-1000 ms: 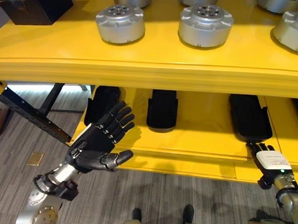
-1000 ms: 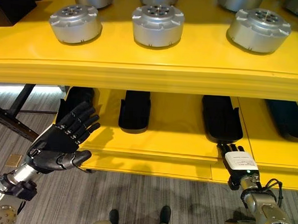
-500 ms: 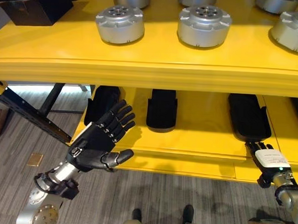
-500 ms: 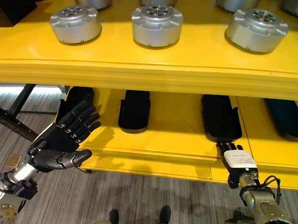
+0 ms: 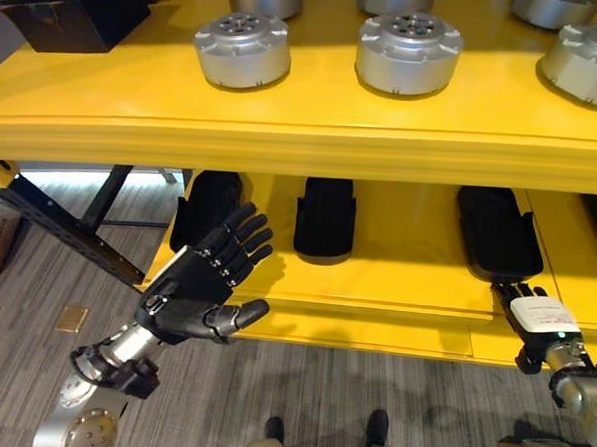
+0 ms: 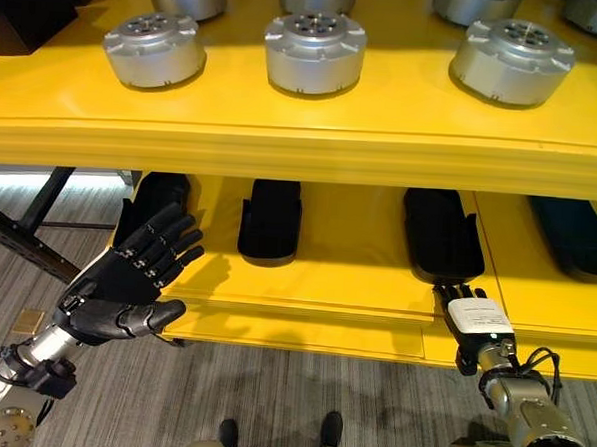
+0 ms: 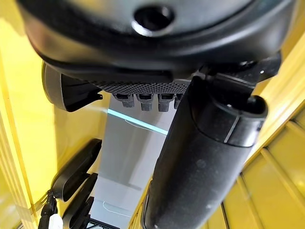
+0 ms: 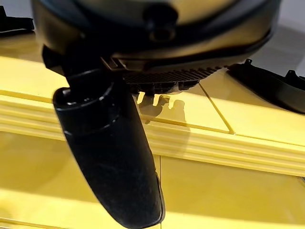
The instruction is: Move parts from the plastic box to the shelf.
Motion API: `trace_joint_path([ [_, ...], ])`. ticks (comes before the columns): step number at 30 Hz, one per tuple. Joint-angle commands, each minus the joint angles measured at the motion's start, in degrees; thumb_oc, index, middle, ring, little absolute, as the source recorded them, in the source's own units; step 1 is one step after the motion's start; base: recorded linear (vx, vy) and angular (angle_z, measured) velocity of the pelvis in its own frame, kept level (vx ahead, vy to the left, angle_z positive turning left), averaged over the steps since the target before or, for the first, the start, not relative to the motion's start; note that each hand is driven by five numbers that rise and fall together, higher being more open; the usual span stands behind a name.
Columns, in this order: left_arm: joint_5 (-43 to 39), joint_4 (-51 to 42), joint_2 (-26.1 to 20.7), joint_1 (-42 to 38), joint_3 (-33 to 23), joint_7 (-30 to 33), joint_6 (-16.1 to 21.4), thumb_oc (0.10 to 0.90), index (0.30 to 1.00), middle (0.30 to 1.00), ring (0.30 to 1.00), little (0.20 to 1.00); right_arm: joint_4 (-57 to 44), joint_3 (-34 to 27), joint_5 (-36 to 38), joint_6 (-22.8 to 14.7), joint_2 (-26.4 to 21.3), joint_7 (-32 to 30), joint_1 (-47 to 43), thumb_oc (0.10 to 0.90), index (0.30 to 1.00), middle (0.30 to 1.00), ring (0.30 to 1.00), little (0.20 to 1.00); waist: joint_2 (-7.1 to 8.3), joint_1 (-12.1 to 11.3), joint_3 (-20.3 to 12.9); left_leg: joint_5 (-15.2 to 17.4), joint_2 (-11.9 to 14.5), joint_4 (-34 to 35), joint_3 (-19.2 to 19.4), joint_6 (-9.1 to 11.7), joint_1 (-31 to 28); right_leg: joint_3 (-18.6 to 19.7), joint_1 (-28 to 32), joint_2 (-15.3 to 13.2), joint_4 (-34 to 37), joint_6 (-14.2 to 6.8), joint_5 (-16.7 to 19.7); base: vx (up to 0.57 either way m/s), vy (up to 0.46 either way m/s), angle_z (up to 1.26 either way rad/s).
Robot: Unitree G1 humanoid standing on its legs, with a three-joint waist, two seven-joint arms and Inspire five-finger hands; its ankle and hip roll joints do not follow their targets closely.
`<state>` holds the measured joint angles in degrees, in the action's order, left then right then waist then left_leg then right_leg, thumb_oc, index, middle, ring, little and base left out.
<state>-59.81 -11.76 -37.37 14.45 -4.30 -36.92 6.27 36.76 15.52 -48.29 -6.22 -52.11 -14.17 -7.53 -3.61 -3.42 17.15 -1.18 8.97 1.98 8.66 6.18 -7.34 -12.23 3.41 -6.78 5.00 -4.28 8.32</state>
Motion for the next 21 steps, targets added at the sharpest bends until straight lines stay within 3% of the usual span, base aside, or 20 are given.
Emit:
trace_joint_path([
  [1,-0.14,-2.82,-0.86,-5.07,-0.14,-2.55,3.48,0.900,1.000,1.000,1.000,1.000,1.15,3.82,-0.09,0.52,-2.94,-1.34,-8.90,0.900,1.000,1.000,1.000,1.000,1.89,-1.54,-1.96,0.58,2.63,-3.49,-1.69,-0.07,3.79,-1.82,0.31,-4.52,-9.69,-1.78,-11.19,0.00,0.000,0.00],
  [21,-0.14,-2.76,-0.96,-6.53,0.95,-2.26,2.81,0.900,1.000,1.000,1.000,1.000,2.49,5.85,0.38,1.18,-2.80,-0.23,-13.13,0.900,1.000,1.000,1.000,1.000,1.68,-1.81,-1.82,0.55,2.49,-3.57,-1.85,-0.02,3.79,-1.80,0.37,-4.60,-9.80,-1.68,-11.17,0.00,0.000,0.00],
])
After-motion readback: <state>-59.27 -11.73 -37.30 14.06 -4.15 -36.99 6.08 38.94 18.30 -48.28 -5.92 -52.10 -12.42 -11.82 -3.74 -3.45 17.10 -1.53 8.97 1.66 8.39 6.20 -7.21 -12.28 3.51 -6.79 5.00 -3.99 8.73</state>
